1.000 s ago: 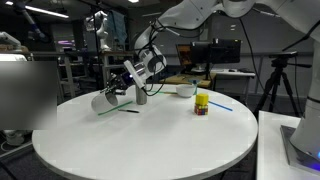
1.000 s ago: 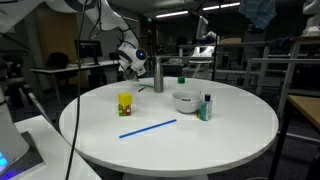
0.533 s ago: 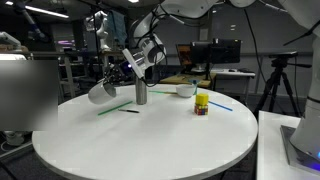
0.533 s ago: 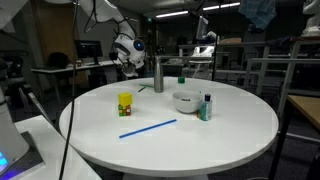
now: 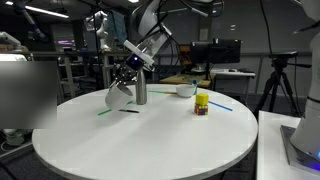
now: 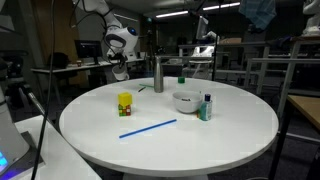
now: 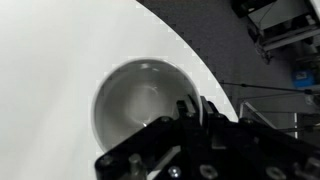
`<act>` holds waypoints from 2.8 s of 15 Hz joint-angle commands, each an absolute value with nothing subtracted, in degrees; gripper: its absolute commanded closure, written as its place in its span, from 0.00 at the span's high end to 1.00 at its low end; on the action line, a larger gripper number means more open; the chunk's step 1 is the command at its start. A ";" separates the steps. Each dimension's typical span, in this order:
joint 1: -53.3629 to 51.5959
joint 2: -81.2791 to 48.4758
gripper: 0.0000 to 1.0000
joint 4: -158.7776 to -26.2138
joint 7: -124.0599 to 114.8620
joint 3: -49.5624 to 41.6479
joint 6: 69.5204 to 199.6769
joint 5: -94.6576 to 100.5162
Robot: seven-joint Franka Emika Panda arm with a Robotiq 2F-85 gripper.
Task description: Put the cup upright on the table
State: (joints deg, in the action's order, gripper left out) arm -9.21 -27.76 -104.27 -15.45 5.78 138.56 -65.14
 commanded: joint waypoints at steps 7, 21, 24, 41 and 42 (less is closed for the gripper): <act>-9.10 -21.50 0.02 -108.03 -45.78 1.66 123.34 -42.17; -5.72 -26.69 0.02 -107.84 -52.96 0.76 114.82 -37.77; -5.60 -27.90 0.02 -108.00 -53.27 0.39 114.97 -37.28; -8.40 -28.03 0.02 -109.09 -53.95 0.34 125.68 -21.90; -8.45 -28.05 0.02 -109.18 -53.95 0.39 126.63 -21.91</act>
State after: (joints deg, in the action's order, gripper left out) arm -8.18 -29.28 -108.07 -53.08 0.16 123.61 -22.88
